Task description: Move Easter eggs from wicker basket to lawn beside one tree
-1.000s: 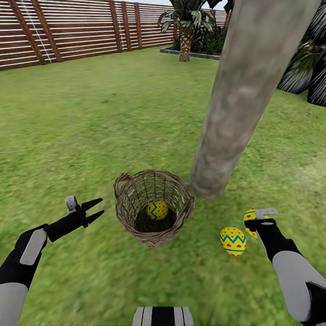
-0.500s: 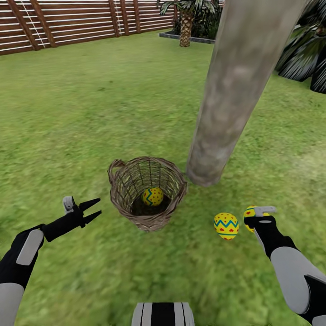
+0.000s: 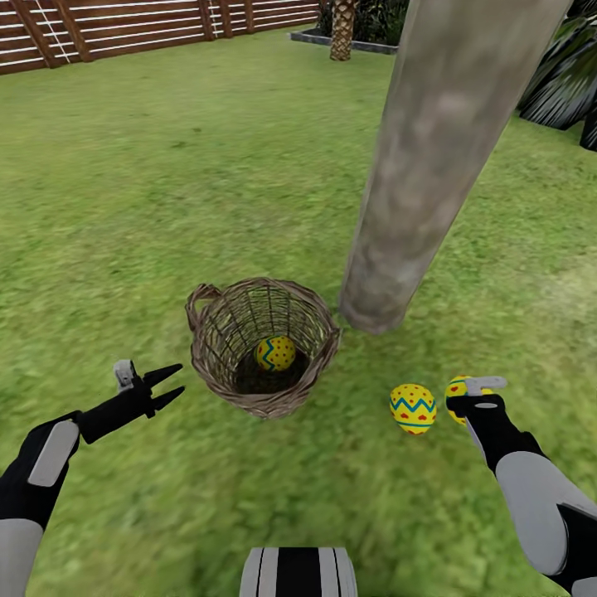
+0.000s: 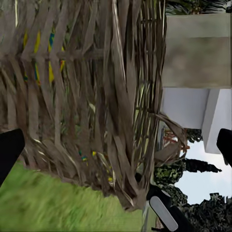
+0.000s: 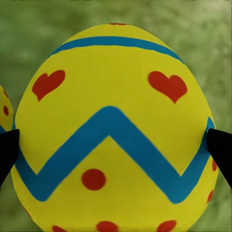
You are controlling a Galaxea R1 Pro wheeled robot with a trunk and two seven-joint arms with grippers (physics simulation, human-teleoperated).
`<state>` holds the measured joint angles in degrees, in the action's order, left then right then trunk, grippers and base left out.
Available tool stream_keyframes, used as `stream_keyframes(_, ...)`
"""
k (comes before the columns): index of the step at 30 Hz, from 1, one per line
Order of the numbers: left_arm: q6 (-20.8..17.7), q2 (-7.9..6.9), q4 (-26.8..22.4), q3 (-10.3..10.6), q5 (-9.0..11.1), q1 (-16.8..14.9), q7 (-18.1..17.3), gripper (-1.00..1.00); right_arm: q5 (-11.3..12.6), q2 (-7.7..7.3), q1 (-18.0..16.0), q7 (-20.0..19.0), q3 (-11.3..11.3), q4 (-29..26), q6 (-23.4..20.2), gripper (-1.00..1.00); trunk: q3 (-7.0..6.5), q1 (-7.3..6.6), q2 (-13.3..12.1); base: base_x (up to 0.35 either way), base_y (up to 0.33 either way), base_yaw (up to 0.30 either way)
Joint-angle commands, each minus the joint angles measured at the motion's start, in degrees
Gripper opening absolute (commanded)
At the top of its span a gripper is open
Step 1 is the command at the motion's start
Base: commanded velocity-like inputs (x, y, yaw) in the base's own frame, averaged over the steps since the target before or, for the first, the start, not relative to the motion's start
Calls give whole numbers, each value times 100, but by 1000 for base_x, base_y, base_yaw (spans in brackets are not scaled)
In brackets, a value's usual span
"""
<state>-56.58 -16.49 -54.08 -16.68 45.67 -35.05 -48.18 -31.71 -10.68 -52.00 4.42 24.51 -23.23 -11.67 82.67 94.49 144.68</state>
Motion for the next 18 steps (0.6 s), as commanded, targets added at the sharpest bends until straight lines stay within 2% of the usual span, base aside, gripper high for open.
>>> stream_keyframes(1, -9, -15, 4, -73, -15, 8, -30, 100, -37, 4, -3, -8, 19, -5, -20, -100, 3, -1, 1, 0, 0, 0)
stream_keyframes(4, 23, -22, 25, -202, -27, 26, -33, 100, -37, 5, -2, -10, 19, -6, 10, -100, 3, -1, 1, 0, 0, 0)
stream_keyframes(9, 54, -29, 41, -234, -72, 81, -24, 100, -37, 5, -3, -5, 18, -8, 136, -100, 3, -1, 1, 0, -81, 24)
stream_keyframes(18, 77, -38, 107, -275, -76, 130, -25, 100, -37, 13, -2, -3, 17, -41, 139, -100, 3, -1, 1, 0, -311, 277)
